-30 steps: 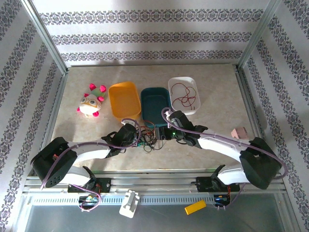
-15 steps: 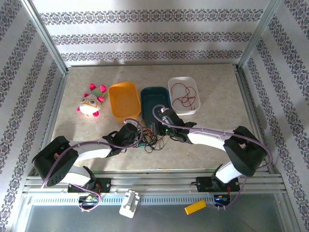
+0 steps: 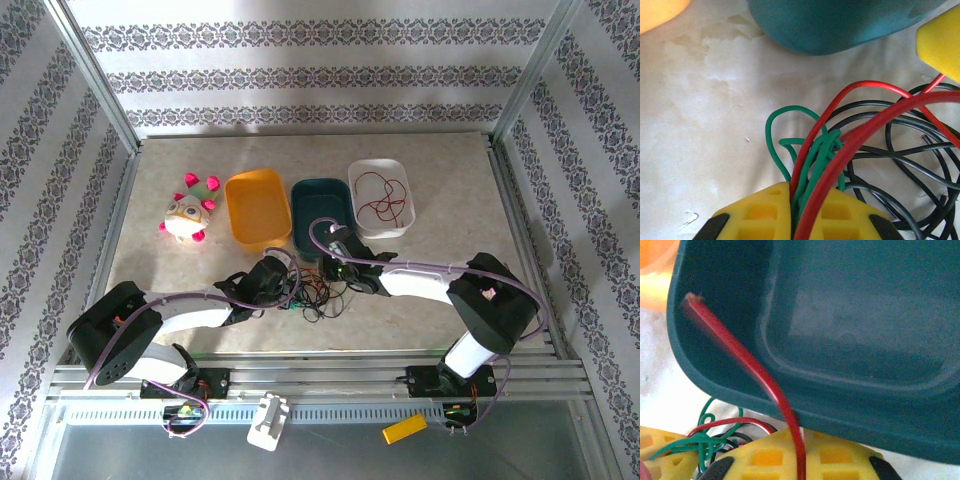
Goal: Untangle the cables
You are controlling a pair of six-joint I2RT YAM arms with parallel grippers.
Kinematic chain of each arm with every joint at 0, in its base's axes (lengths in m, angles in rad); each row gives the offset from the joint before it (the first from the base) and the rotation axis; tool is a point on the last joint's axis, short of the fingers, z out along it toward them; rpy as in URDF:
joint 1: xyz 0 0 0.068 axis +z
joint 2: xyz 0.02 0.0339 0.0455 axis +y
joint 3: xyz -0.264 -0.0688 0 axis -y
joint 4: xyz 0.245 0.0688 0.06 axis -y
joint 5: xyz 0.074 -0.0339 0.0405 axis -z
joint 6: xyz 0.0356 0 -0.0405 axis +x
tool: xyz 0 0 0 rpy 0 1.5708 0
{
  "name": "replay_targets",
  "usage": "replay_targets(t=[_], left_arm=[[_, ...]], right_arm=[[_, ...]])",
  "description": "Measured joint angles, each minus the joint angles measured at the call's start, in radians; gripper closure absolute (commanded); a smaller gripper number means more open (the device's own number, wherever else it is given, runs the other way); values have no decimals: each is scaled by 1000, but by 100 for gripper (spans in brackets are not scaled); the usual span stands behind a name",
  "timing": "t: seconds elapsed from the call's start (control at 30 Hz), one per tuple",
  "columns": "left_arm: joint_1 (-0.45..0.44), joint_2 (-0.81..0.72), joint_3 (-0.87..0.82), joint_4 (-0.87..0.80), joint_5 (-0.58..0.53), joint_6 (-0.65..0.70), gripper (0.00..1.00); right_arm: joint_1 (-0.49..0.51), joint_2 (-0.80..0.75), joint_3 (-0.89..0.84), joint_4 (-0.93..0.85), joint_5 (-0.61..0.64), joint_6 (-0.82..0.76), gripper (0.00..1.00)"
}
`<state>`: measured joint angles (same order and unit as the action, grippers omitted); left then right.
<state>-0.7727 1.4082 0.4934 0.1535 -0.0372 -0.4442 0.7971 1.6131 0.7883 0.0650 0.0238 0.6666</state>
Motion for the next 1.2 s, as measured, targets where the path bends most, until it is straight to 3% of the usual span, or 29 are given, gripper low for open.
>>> replay_targets(t=[0.1,0.3,0.37,0.57,0.83,1.1,1.2], left_arm=[[0,0,0,0,-1,0,100],[-4,1,0,0,-16,-4,78],[-7,9,0,0,-20,-7,76],[-7,51,0,5,-36,-9,76],[-12,65,0,19,-61,-18,79],[-14,76,1,32,-84,-47,79],[-21,82,4,34,-101,-61,74]], right_arm=[[11,-14,-9,4,32,-3,100],[46,-241,-77,-22,142,-2,100],[49,-343,-91,-42,197,-2,100],[8,-666,-126,-114,399,-4,100],[-129,-1035,-146,-272,645,-23,100],[-285,-1260,-137,-466,765,-63,100],[-312,-1305,-121,-523,819,-72,100]])
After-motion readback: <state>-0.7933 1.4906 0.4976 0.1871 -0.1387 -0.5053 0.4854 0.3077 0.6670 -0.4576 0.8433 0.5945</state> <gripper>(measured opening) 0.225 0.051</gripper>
